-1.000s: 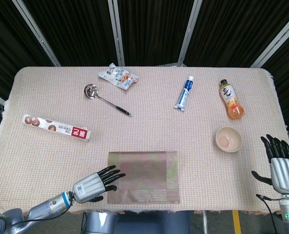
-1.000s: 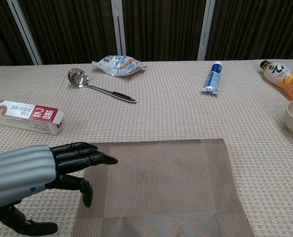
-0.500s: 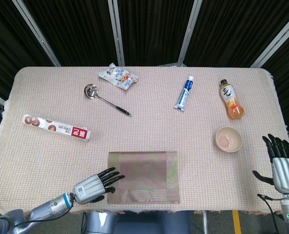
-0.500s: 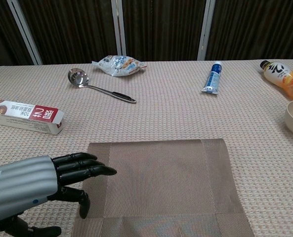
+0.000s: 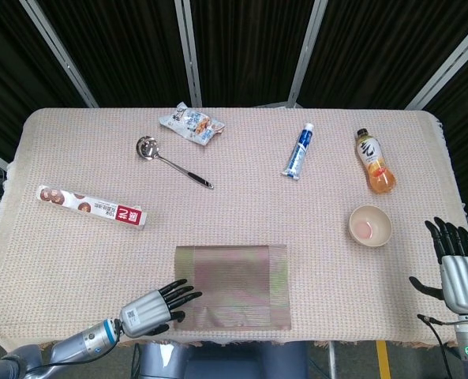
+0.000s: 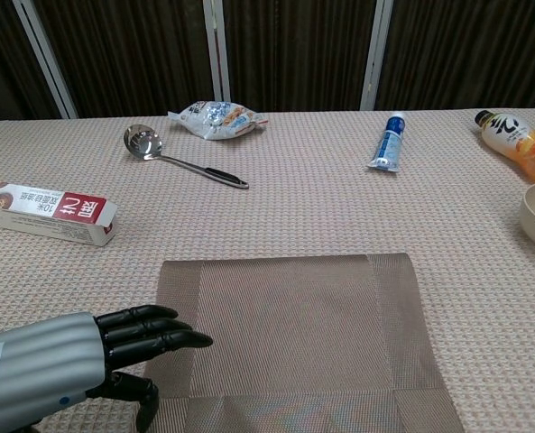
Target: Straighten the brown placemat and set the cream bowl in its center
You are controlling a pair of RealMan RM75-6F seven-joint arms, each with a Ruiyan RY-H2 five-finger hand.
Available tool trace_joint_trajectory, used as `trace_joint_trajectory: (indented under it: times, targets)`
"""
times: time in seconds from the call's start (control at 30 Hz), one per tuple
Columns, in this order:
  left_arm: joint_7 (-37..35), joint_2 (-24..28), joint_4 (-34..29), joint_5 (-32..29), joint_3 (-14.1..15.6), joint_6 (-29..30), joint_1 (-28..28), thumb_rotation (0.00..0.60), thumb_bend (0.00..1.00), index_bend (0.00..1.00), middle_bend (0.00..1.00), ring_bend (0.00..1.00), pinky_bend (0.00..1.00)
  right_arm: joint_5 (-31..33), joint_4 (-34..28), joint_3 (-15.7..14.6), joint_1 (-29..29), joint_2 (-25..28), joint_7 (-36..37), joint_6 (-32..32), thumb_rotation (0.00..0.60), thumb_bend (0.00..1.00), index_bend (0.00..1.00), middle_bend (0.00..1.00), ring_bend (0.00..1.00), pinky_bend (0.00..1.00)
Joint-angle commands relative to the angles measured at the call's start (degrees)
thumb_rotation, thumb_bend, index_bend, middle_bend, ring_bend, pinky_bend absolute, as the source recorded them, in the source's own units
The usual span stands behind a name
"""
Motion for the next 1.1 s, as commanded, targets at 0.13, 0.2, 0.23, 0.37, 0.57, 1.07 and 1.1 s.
trace_joint_trajectory:
  times: [0.13, 0.2, 0.23, 0.37, 0.57, 1.07, 1.1]
  targets:
    - [-0.19, -0.96, 0.73, -0.27, 0.13, 0.32, -0.05, 0.600, 0.27, 0.46, 0.00, 0.00, 0.00, -0.08, 0.03, 0.10, -0.08, 0.01, -0.01, -0.13, 0.600, 0.00, 0.00, 0.00, 0.00, 0.00]
    - [0.01, -1.34, 0.90, -0.32, 0.10, 0.38, -0.12, 0.600, 0.27, 0.46, 0.00, 0.00, 0.00, -0.08, 0.06, 0.17, -0.13, 0.03, 0.02, -0.14, 0.600, 0.00, 0.00, 0.00, 0.00, 0.00]
    - [0.07, -1.51, 0.99, -0.42, 0.09, 0.31, -0.16, 0.600, 0.27, 0.46, 0.00, 0.00, 0.00, -0.08, 0.06, 0.19, -0.14, 0.04, 0.04, -0.17, 0.600, 0.00, 0.00, 0.00, 0.00, 0.00]
    - [0.17, -1.93, 1.22, -0.79, 0.15, -0.21, -0.32, 0.600, 0.27, 0.46, 0.00, 0.00, 0.00, -0.13, 0.04, 0.25, -0.19, 0.14, 0.10, -0.25, 0.600, 0.00, 0.00, 0.00, 0.00, 0.00]
    - [0.44, -2.63, 1.57, -1.33, 0.31, -0.53, -0.49, 0.600, 0.27, 0.46, 0.00, 0.00, 0.00, -0.36, -0.09, 0.33, -0.32, 0.27, 0.10, -0.27, 0.600, 0.00, 0.00, 0.00, 0.00, 0.00]
    - [1.08, -2.44, 0.40, -2.08, 0.70, -0.30, -1.16, 0.600, 0.28, 0.46, 0.00, 0.00, 0.00, -0.56, -0.37, 0.60, -0.60, 0.39, -0.27, -0.32, 0.600, 0.00, 0.00, 0.00, 0.00, 0.00]
    - [1.11, -2.37, 0.27, -2.10, 0.78, -0.29, -1.17, 0.600, 0.28, 0.46, 0.00, 0.00, 0.00, -0.56, -0.38, 0.61, -0.62, 0.41, -0.23, -0.33, 0.600, 0.00, 0.00, 0.00, 0.00, 0.00]
